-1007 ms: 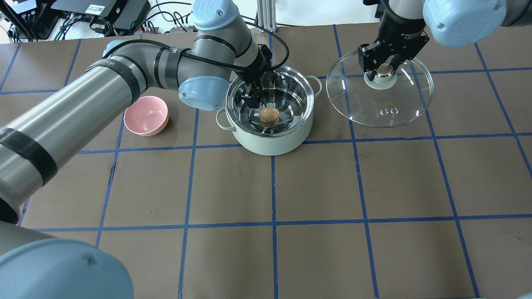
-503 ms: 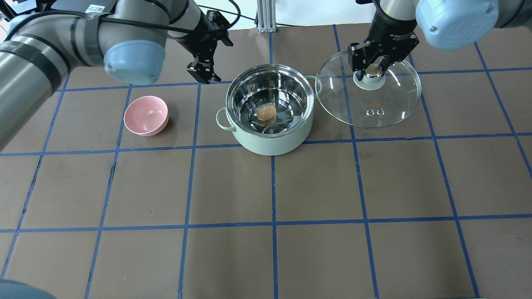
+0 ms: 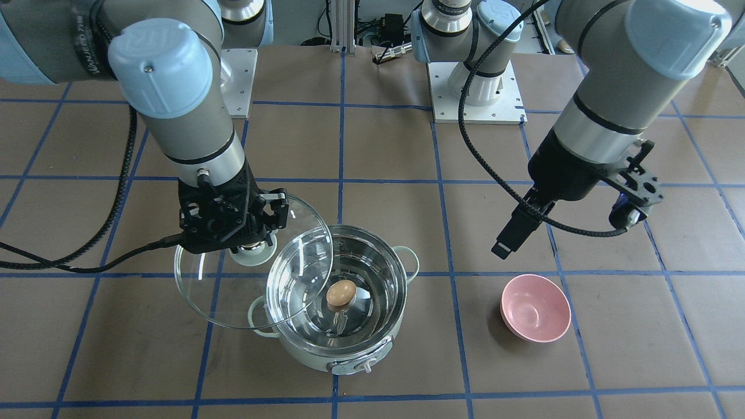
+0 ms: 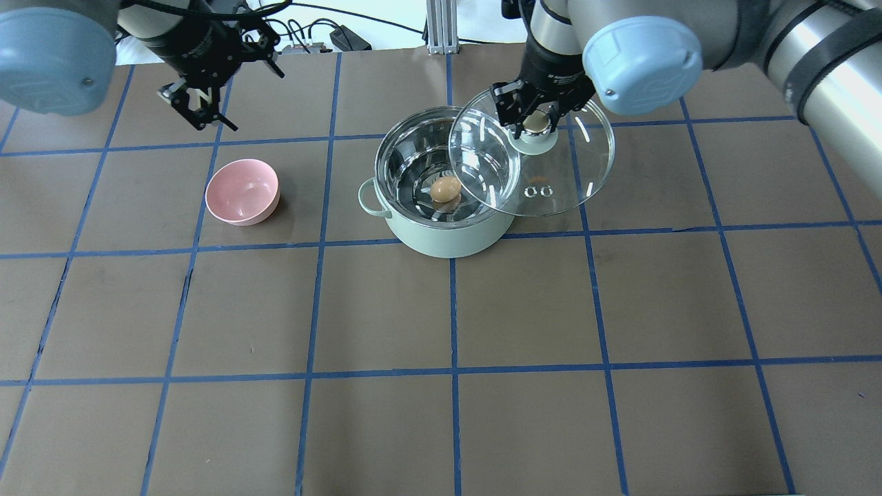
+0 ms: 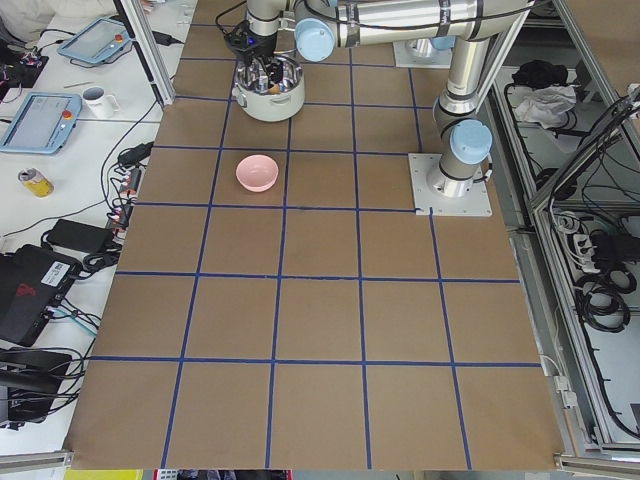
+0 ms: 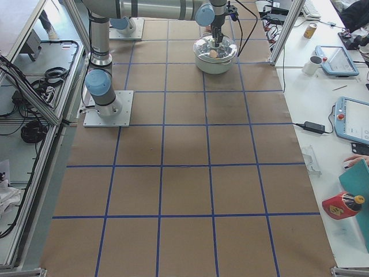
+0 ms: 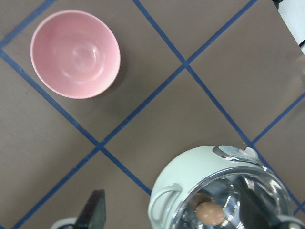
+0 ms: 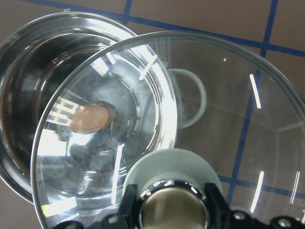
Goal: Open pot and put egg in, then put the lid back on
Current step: 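Withdraw the left gripper while the right gripper brings the lid over the pot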
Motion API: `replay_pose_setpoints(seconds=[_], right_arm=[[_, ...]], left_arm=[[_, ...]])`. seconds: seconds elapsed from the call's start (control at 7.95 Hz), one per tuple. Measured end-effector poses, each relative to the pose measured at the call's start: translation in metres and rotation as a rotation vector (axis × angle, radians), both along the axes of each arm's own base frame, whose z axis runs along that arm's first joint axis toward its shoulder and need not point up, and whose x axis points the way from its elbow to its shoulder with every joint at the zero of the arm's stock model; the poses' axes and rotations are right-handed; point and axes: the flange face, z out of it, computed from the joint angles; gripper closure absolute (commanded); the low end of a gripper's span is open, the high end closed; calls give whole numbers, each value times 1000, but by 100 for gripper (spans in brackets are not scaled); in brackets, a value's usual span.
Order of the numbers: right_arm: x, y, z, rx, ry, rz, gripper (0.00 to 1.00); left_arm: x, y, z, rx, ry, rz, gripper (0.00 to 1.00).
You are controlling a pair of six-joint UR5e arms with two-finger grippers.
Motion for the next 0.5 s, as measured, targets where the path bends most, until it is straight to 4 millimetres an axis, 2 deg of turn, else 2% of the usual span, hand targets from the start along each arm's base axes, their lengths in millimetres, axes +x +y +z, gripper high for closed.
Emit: replay_pose_setpoints(seconds=[0.13,0.25,0.5], right_arm=[[25,1,-7,-7,-3,23,100],[46,2,-16,-2,-6,34,100],[77,-1,-36,4,-11,39,100]], left_arm=[[17,18,18,4,-52,-121,0],[25,38,34,20,-102,-243,0],[26,68,53,53,-200,-516,0]])
